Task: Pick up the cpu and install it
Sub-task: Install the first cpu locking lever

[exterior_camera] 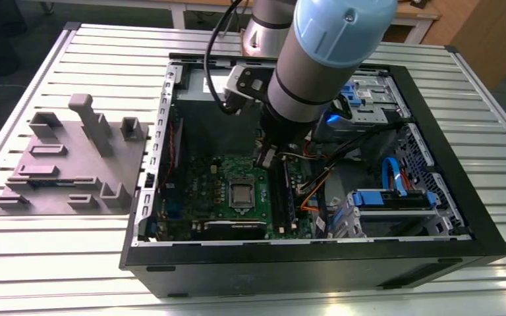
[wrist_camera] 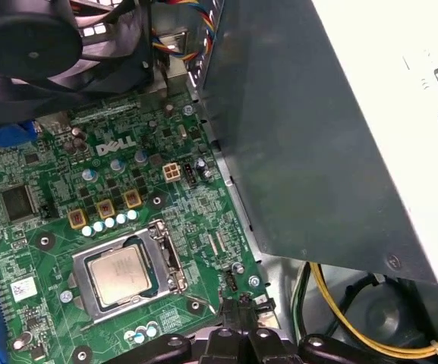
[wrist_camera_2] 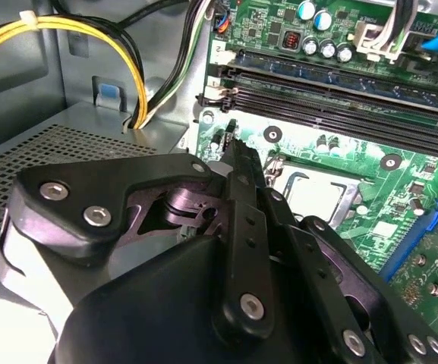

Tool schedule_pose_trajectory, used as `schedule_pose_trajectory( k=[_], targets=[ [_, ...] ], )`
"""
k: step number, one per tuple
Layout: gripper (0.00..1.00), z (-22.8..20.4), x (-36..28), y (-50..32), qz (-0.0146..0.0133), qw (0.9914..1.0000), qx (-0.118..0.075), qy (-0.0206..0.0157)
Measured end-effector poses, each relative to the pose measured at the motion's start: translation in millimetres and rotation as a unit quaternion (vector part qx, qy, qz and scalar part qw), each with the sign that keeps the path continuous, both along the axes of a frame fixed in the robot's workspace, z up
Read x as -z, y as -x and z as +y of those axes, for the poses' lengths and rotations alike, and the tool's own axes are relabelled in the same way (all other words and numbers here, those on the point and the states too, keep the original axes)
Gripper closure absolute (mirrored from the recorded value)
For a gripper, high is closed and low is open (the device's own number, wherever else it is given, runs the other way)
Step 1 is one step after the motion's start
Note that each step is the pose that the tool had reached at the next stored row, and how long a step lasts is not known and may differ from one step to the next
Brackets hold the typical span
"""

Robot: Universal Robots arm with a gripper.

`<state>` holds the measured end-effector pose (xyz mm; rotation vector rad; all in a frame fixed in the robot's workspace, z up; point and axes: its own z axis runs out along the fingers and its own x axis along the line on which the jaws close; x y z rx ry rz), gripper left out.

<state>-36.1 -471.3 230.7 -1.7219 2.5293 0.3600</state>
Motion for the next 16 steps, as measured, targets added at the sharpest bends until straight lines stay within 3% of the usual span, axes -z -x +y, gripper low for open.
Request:
schedule_pose_trajectory(
  k=[7, 16],
  targets=[
    [0.90, -1.2, -0.5, 0.4, 0.0001, 1.00000, 0.000, 0.0025],
    [0.90, -9.5, -0.5, 0.4, 0.0001, 0.99999, 0.000, 0.0034]
  ],
)
